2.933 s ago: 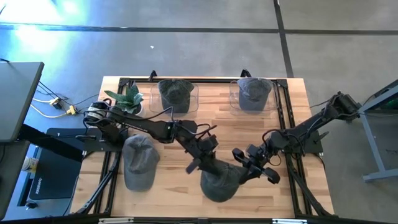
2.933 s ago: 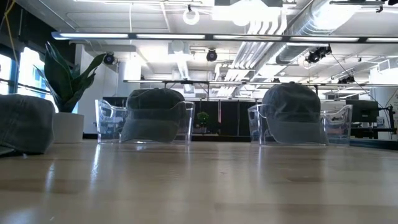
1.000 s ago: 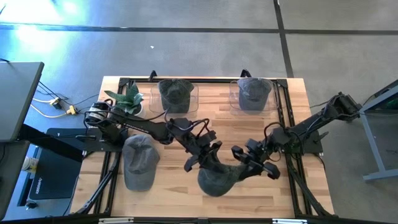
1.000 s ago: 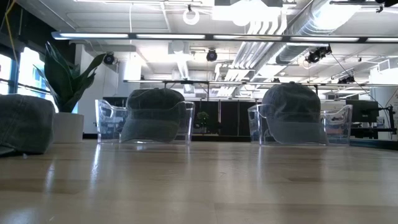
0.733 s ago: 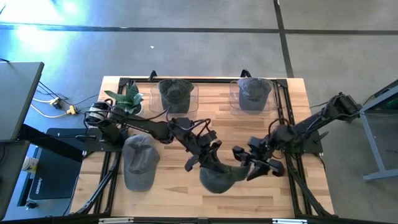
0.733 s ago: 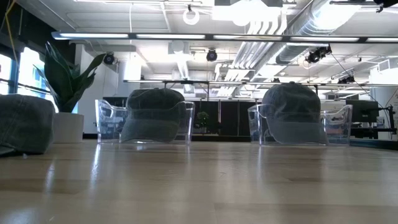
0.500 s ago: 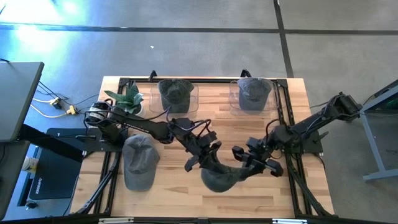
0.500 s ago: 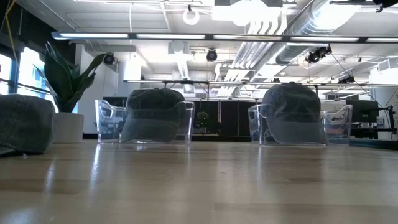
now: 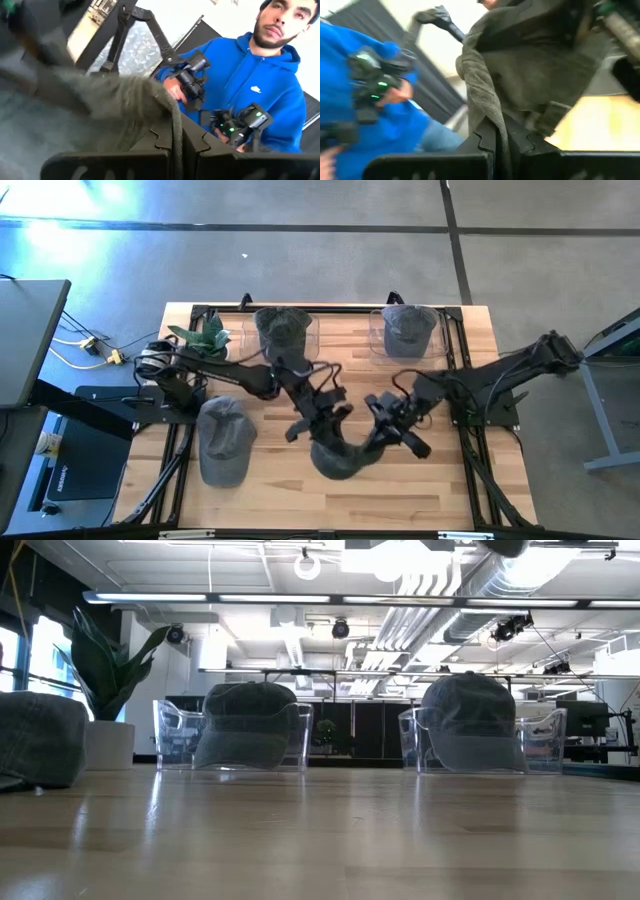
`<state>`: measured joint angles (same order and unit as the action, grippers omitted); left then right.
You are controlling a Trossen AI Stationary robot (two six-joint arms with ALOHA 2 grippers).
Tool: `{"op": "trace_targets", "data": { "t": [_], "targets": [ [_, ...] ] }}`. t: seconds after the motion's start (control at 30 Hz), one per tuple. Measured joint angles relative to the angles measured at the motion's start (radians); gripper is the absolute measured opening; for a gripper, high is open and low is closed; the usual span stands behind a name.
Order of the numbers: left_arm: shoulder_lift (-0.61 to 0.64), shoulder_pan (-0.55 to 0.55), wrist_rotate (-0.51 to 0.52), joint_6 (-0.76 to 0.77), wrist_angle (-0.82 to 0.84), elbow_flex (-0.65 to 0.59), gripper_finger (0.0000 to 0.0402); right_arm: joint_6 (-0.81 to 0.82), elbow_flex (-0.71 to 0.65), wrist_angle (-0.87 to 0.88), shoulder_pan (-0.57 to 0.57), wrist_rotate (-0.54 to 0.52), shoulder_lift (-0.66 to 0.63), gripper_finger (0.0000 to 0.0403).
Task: Pick & Place hat
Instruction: Put the black cap into the left transparent bin
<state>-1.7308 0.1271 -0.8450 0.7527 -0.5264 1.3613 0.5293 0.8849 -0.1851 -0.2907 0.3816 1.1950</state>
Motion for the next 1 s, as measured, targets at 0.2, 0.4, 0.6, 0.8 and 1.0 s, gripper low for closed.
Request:
{"op": "trace_targets", "data": {
  "t": [0.2,0.4,0.6,0.8,1.0],
  "targets": [
    [0.113,-0.082,-0.055,-0.186,0.292,0.002,0.0,-0.12,0.145,0.198,0.125,0.025,0.001,0.0005],
    [0.231,-0.196,-0.058,-0.408,0.592,0.001,0.0,-0.198,0.252,0.222,0.28,0.134,0.095,0.0003],
    [0.304,-0.323,-0.063,-0.641,0.882,0.001,0.0,-0.293,0.416,0.236,0.444,0.272,0.281,0.0005],
    [0.353,-0.473,-0.054,-0.922,1.138,0.002,0.0,-0.379,0.626,0.29,0.595,0.358,0.473,0.0005],
    [0.363,-0.652,-0.004,-1.166,1.313,0.002,0.0,-0.424,0.819,0.315,0.691,0.388,0.651,0.0003]
  ]
}}
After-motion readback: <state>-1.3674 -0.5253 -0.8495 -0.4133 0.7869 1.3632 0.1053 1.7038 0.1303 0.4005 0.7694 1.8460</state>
